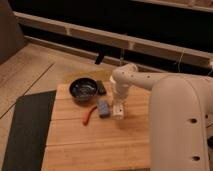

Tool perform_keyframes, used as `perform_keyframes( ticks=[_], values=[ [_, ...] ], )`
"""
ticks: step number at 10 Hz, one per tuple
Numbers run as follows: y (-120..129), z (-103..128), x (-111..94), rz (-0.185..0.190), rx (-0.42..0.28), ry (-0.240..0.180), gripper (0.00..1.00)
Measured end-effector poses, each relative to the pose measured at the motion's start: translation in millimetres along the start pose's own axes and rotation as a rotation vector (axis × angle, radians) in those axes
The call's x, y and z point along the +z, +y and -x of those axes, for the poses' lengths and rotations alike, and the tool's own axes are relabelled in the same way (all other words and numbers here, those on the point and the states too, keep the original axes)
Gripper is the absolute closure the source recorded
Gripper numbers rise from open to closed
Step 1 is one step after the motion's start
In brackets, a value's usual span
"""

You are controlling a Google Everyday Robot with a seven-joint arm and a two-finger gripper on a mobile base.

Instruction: Place the bottle in the ceramic bowl

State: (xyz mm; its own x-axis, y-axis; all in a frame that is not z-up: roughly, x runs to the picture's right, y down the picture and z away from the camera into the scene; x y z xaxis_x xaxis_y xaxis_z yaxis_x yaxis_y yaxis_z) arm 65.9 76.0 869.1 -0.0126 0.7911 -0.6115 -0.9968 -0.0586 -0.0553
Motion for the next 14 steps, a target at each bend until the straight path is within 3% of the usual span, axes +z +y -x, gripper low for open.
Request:
perform_keyframes(
  ticks=[4, 10, 12, 14],
  values=[
    [17, 43, -45, -0.013, -0.037, -0.076, 1.0],
    [23, 48, -49, -0.013, -0.051, -0.077, 1.0],
    [24, 54, -54, -0.03, -0.069, -0.089, 1.0],
    [55, 68, -66, -0.059, -0.147, -0.119, 1.0]
  ],
)
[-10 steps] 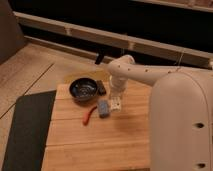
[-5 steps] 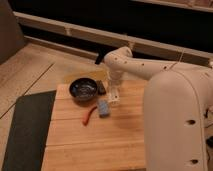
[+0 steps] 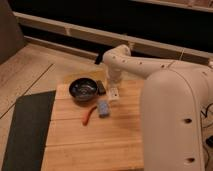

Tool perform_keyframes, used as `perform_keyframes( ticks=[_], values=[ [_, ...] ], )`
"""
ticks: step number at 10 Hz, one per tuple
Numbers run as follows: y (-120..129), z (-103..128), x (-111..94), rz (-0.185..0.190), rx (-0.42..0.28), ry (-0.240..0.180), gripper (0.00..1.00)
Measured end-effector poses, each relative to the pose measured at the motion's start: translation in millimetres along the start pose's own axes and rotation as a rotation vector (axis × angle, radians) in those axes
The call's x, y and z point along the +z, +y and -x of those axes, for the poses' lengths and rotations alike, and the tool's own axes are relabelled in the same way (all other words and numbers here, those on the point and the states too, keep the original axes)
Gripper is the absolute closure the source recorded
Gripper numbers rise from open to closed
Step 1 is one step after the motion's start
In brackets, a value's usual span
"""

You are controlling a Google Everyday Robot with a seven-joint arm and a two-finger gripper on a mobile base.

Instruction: Place the bottle in the ceramic bowl

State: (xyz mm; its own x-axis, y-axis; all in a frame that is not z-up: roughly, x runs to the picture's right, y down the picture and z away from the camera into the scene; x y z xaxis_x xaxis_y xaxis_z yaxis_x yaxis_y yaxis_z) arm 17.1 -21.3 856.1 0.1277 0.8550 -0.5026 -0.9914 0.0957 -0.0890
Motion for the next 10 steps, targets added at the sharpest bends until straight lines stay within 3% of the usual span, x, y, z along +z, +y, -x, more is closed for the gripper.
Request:
perform_keyframes(
  ticks=[2, 4, 6, 10],
  values=[
    [21, 14, -6, -0.03, -0.07, -0.019, 1.0],
    [53, 28, -9, -0.03, -0.148, -0.047, 1.0],
    [84, 45, -9, 0.007, -0.225, -0.09, 1.0],
    [139, 74, -3, 0.124, -0.412, -0.216, 1.0]
  ],
)
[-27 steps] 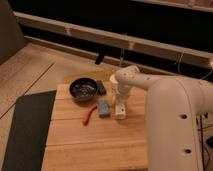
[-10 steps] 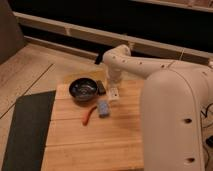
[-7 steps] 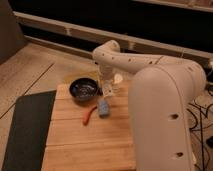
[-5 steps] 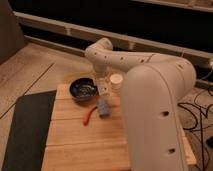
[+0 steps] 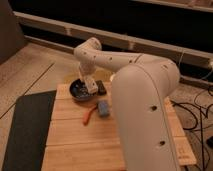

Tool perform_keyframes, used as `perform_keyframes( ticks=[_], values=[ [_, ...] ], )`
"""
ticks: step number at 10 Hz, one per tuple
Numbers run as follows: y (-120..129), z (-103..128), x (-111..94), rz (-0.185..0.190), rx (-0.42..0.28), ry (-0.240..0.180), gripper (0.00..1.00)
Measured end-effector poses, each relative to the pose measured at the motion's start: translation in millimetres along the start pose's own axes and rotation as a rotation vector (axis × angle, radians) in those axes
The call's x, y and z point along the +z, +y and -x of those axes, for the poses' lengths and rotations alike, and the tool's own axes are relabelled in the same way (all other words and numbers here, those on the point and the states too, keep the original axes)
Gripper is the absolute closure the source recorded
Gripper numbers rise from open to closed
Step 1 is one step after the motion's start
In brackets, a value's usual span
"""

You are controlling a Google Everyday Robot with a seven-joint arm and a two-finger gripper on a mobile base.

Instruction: Place the bottle in the ceramic bowl

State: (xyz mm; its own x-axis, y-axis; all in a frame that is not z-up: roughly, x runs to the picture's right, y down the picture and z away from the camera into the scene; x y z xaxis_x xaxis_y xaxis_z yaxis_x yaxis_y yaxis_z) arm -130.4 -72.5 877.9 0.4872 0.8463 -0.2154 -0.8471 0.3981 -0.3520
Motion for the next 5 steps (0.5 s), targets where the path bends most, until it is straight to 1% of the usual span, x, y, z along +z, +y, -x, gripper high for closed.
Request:
perform_keyframes(
  ticks=[1, 2, 3, 5],
  values=[
    [6, 3, 6, 0.021, -0.038, -0.015, 1.0],
    [11, 4, 16, 0.049, -0.081, -0.019, 1.0],
    [12, 3, 23, 0.063, -0.096, -0.013, 1.0],
    [13, 3, 42, 0.095, -0.115, 0.014, 1.0]
  ],
)
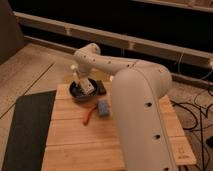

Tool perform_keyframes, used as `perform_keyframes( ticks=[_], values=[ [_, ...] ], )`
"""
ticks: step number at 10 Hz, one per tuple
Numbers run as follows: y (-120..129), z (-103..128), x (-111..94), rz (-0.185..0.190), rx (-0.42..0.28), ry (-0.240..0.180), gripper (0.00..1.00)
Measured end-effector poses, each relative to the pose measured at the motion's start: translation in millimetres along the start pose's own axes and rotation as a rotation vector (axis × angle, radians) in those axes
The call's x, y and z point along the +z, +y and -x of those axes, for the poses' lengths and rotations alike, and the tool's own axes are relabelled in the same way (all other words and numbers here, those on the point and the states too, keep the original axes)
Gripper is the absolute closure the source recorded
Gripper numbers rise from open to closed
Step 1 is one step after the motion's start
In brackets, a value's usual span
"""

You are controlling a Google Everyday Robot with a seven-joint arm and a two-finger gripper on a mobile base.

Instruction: Place the bottle in the ceramic bowl

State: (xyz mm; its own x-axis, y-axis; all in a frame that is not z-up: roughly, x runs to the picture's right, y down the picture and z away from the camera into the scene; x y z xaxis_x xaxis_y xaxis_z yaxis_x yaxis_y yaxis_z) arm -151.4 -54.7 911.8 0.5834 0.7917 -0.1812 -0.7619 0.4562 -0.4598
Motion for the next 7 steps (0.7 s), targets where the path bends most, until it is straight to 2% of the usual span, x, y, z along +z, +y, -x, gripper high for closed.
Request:
perform_keyframes(
  ticks=[1, 2, 7],
  values=[
    [1.7, 1.5, 7.2, 0.011, -0.009, 0.011, 0.99],
    [1.8, 1.5, 7.9, 0.011, -0.01, 0.012, 0.95],
    [1.6, 1.7, 7.9, 0.011, -0.01, 0.011, 0.45]
  ],
)
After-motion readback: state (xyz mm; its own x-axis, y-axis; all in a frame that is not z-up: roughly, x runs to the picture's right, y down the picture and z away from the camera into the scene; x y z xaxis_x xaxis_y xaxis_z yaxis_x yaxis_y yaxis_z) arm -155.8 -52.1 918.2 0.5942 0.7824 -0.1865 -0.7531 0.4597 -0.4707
